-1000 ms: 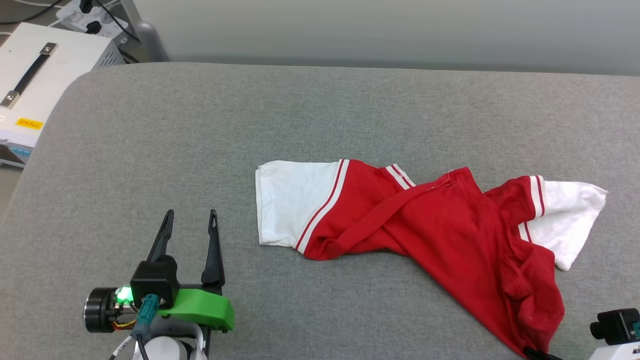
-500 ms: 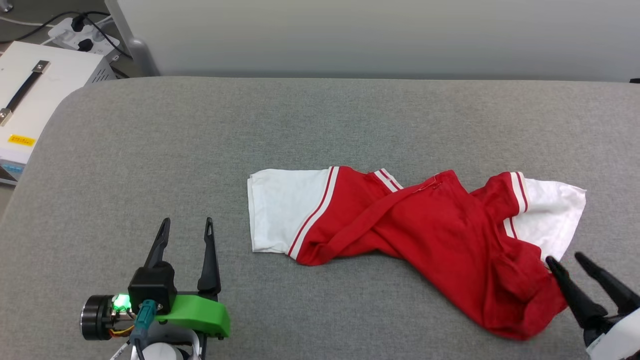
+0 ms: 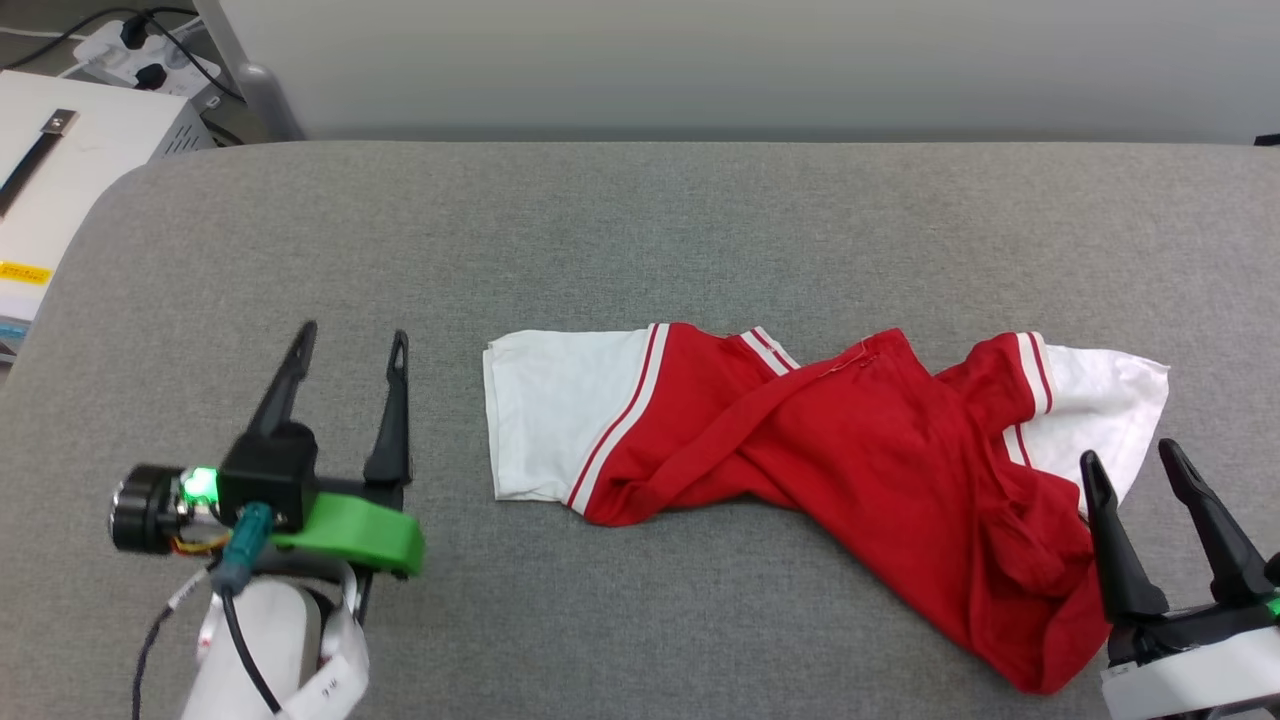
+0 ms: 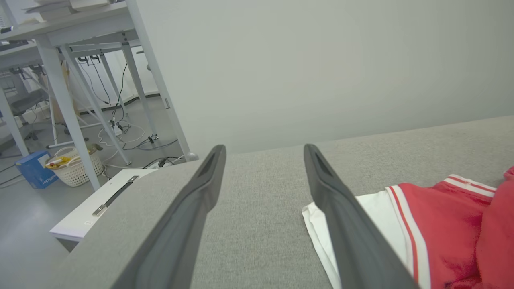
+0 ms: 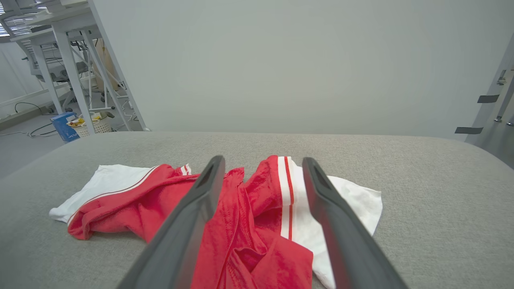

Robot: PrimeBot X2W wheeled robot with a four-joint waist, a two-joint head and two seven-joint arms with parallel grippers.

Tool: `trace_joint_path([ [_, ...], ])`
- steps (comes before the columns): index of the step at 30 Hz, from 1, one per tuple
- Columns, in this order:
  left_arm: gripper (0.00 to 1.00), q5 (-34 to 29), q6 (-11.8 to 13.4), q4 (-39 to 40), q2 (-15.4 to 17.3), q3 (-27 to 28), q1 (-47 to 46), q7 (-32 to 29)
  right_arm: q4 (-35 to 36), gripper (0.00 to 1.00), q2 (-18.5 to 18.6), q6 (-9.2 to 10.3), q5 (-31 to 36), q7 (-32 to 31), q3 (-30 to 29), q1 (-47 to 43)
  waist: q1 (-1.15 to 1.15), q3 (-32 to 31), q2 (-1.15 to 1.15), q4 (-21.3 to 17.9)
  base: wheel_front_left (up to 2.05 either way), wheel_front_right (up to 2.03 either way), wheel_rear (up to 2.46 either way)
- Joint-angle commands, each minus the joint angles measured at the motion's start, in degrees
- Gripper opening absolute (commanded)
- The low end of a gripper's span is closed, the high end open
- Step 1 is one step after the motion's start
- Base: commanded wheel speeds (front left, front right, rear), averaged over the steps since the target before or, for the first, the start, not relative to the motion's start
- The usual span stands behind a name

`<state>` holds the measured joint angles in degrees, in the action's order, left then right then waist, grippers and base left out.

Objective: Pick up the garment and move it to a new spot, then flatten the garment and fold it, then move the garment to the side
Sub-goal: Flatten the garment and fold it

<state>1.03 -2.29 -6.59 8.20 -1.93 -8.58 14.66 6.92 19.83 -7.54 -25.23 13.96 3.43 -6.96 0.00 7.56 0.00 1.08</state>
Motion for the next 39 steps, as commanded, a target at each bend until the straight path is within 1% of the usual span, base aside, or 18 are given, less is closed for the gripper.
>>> trace_joint_path([
  [1, 1.00, -0.2, -1.0, -0.2, 1.2, -0.2, -3.0, 0.3, 0.2, 1.00, -1.5, 0.05, 1.9, 0.7, -0.6, 0.1, 0.00, 0.7, 0.00, -0.4, 0.00, 0.00, 0.00],
  [3, 1.00, 0.7, -2.4, -1.3, 2.4, -0.3, -6.6, 0.3, 0.0, 1.00, -3.2, 0.05, 5.1, 0.9, -0.8, 0.6, 0.00, 1.2, 0.00, -0.8, 0.00, 0.00, 0.00],
  [5, 1.00, 2.1, -3.7, -3.7, 4.0, -0.9, -10.4, 0.3, 0.1, 1.00, -5.3, 0.05, 6.4, 1.0, -0.7, 1.2, 0.00, 1.7, 0.00, -1.4, 0.00, 0.00, 0.00],
  [8, 1.00, 4.0, -4.8, -8.2, 6.9, -3.4, -16.3, -0.7, 0.5, 1.00, -6.3, 0.05, 8.5, 1.0, -0.4, 2.3, 0.00, 2.7, 0.00, -2.4, 0.00, 0.00, 0.00],
  [10, 1.00, 6.1, -5.1, -11.1, 9.2, -6.2, -21.5, -2.1, 0.3, 1.00, -6.6, 0.05, 9.1, 1.0, 0.2, 3.1, 0.00, 3.5, 0.00, -3.1, 0.00, 0.00, 0.00],
  [12, 1.00, 9.2, -5.2, -13.5, 12.0, -10.9, -26.0, -4.2, 0.3, 1.00, -6.8, 0.05, 9.8, 1.0, 1.0, 4.0, 0.00, 4.3, 0.00, -4.1, 0.00, 0.00, 0.00],
  [14, 1.00, 13.8, -5.2, -15.5, 14.4, -15.6, -30.1, -7.1, 0.3, 1.00, -6.9, 0.05, 10.4, 1.0, 1.5, 4.9, 0.00, 5.2, 0.00, -4.8, 0.00, 0.00, 0.00],
  [16, 1.00, 19.3, -5.2, -17.7, 16.6, -20.5, -33.6, -12.2, 0.4, 1.00, -7.1, 0.05, 10.8, 1.0, 1.7, 5.5, 0.00, 6.0, 0.00, -5.4, 0.00, 0.00, 0.00],
  [19, 1.00, 26.6, -5.2, -20.1, 20.1, -28.2, -38.6, -21.7, 0.6, 1.00, -7.3, 0.05, 11.5, 1.0, 2.2, 6.4, 0.00, 7.4, 0.00, -6.3, 0.00, 0.00, 0.00],
  [20, 1.00, 30.5, -5.2, -21.2, 22.1, -33.2, -41.2, -27.7, 0.4, 1.00, -7.6, 0.05, 11.6, 1.0, 2.4, 7.0, 0.00, 8.3, 0.00, -6.9, 0.00, 0.00, 0.00],
  [22, 1.00, 34.9, -5.2, -21.9, 23.5, -37.8, -43.1, -33.9, 0.2, 1.00, -7.6, 0.05, 11.7, 1.0, 2.7, 7.7, 0.00, 9.1, 0.00, -7.4, 0.00, 0.00, 0.00],
  [24, 1.00, 39.0, -5.2, -22.4, 24.8, -41.5, -44.6, -38.7, 0.2, 1.00, -7.8, 0.05, 11.7, 1.0, 3.1, 8.5, 0.00, 9.9, 0.00, -8.0, 0.00, 0.00, 0.00],
  [28, 1.00, 45.7, -5.2, -23.5, 26.9, -47.5, -46.3, -45.5, 0.0, 1.00, -8.1, 0.05, 11.8, 1.0, 3.7, 9.8, 0.00, 11.3, 0.00, -9.1, 0.00, 0.00, 0.00],
  [32, 1.00, 49.7, -5.2, -24.5, 28.8, -53.2, -46.9, -50.1, -0.2, 1.00, -8.1, 0.05, 11.8, 1.0, 4.1, 10.8, 0.00, 12.3, 0.00, -10.0, 0.00, 0.00, 0.00],
  [35, 1.00, 51.9, -5.2, -25.2, 29.5, -56.7, -46.7, -51.6, -0.3, 1.00, -8.2, 0.05, 11.8, 1.0, 4.2, 11.3, 0.00, 12.8, 0.00, -10.5, 0.00, 0.00, 0.00],
  [38, 1.00, 53.8, -5.2, -25.3, 29.7, -60.0, -46.5, -51.9, -0.3, 1.00, -8.3, 0.05, 11.8, 1.0, 4.2, 11.6, 0.00, 13.2, 0.00, -10.6, 0.00, 0.00, 0.00],
  [39, 0.62, 53.9, -5.2, -25.3, 29.8, -61.0, -46.8, -51.5, -0.3, 1.00, -8.3, 0.05, 11.9, 1.0, 4.2, 11.6, 0.00, 13.3, 0.00, -10.6, 0.00, 0.00, 0.00],
])
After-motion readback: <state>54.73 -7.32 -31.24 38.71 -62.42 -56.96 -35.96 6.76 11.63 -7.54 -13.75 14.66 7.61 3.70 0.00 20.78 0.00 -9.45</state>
